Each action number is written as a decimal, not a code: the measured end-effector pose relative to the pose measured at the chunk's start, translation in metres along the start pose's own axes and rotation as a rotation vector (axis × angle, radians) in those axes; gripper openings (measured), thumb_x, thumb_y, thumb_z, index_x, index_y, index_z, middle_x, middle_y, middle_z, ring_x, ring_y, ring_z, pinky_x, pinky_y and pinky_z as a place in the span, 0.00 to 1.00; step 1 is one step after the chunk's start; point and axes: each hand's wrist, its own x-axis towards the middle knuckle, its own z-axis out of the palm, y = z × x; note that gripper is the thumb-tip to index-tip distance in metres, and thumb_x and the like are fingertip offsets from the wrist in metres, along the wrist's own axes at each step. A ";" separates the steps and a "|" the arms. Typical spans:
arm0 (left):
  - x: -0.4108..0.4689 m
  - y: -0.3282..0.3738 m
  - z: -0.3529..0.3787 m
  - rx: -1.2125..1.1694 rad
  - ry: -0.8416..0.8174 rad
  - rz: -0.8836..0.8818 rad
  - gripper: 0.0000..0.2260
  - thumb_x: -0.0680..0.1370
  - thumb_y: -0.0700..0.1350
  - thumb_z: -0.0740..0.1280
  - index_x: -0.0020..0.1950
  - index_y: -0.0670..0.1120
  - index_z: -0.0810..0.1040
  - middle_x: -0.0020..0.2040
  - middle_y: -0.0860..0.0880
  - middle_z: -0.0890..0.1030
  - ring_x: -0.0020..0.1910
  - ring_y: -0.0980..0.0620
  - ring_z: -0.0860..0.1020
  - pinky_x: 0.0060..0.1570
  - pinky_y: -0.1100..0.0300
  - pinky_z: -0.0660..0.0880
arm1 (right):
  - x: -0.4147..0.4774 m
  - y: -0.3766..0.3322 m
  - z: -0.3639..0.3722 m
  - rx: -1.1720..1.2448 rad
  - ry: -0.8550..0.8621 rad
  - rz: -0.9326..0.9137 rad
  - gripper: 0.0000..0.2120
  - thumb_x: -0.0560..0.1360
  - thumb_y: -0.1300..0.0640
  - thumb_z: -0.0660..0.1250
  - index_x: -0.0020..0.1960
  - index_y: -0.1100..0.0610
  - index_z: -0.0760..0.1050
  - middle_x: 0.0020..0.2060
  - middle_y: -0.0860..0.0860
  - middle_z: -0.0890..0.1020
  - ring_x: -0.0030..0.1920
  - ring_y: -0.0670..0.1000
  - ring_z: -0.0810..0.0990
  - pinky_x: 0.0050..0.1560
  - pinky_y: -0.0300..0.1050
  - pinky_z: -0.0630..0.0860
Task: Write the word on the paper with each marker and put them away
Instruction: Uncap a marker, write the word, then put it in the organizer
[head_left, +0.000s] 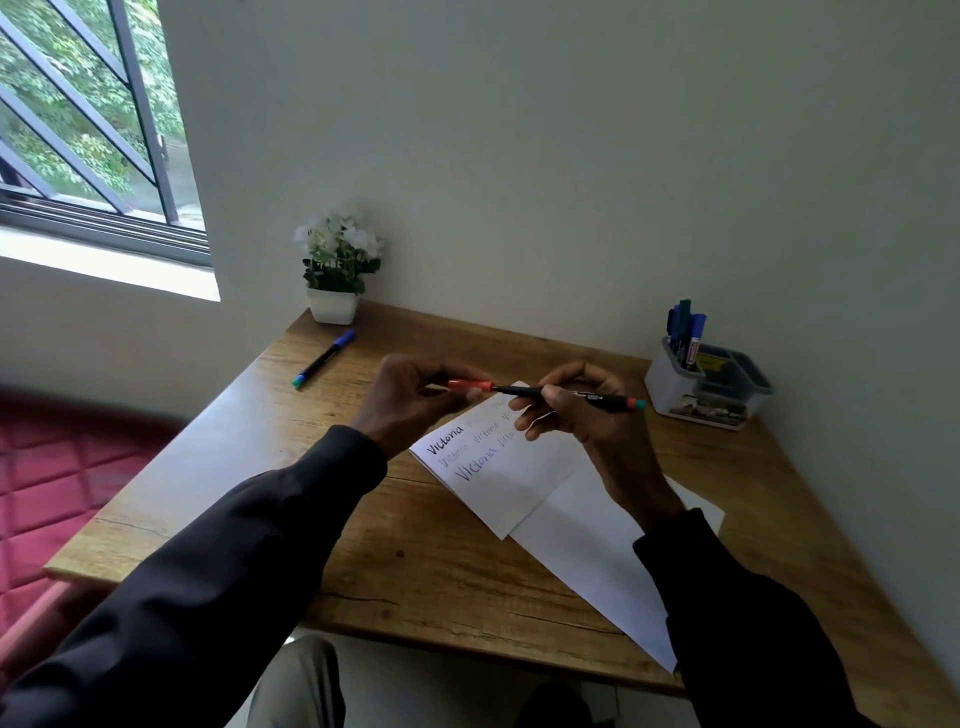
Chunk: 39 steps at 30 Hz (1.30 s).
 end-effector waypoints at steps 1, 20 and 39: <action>-0.001 0.001 0.000 -0.001 -0.005 0.004 0.10 0.73 0.38 0.74 0.50 0.51 0.84 0.45 0.60 0.85 0.49 0.60 0.83 0.47 0.67 0.78 | 0.000 0.000 0.002 -0.020 -0.001 -0.005 0.07 0.79 0.62 0.67 0.52 0.67 0.76 0.46 0.63 0.86 0.43 0.63 0.86 0.44 0.51 0.84; 0.017 0.023 0.019 0.228 -0.057 0.200 0.06 0.73 0.44 0.73 0.48 0.54 0.83 0.43 0.59 0.84 0.42 0.61 0.83 0.43 0.67 0.79 | 0.000 0.010 -0.010 0.125 0.031 0.074 0.10 0.77 0.55 0.71 0.50 0.63 0.83 0.42 0.64 0.84 0.38 0.59 0.82 0.37 0.48 0.79; 0.042 -0.002 0.025 0.021 0.069 -0.137 0.04 0.73 0.41 0.75 0.47 0.46 0.85 0.38 0.50 0.86 0.38 0.53 0.85 0.38 0.68 0.80 | 0.040 0.005 -0.143 -0.650 0.693 -0.016 0.05 0.75 0.59 0.76 0.51 0.54 0.85 0.41 0.47 0.85 0.38 0.36 0.82 0.41 0.37 0.80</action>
